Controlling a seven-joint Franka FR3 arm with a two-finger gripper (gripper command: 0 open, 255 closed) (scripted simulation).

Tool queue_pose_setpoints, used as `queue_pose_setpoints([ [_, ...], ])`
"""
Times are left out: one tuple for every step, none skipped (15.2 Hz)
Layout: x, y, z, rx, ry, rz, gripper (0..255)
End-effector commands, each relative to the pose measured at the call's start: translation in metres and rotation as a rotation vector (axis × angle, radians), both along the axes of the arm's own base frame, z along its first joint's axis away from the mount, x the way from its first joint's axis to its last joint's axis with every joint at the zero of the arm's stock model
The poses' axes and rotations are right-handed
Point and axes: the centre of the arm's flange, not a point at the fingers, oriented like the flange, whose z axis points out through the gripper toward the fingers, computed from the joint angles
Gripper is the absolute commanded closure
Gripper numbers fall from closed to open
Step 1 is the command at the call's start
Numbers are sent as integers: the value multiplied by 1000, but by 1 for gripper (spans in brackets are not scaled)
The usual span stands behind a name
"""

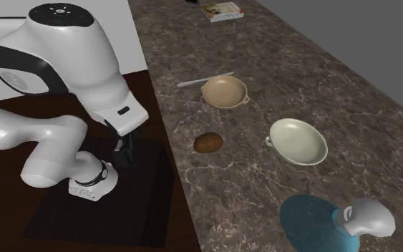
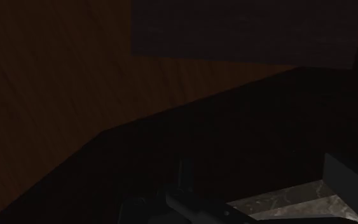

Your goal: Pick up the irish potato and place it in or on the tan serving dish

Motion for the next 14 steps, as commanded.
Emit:
queue_pose_setpoints([
  [0, 0, 0, 0, 0, 0, 0],
  [13, 4, 0, 7, 6, -11, 0],
  [27, 7, 0, 13, 12, -23, 0],
  [40, 11, 0, 20, 17, -34, 0],
  [54, 14, 0, 27, 23, -45, 0],
  [67, 17, -1, 33, 29, -57, 0],
  [81, 20, -1, 40, 35, -68, 0],
  [94, 23, -1, 47, 41, -80, 0],
  [108, 26, -2, 53, 47, -91, 0],
  [121, 28, -2, 60, 52, -102, 0],
  [135, 30, -3, 67, 58, -114, 0],
  [149, 33, -3, 73, 64, -125, 0],
  [162, 35, -4, 80, 70, -136, 0],
  [176, 37, -5, 87, 76, -148, 0],
])
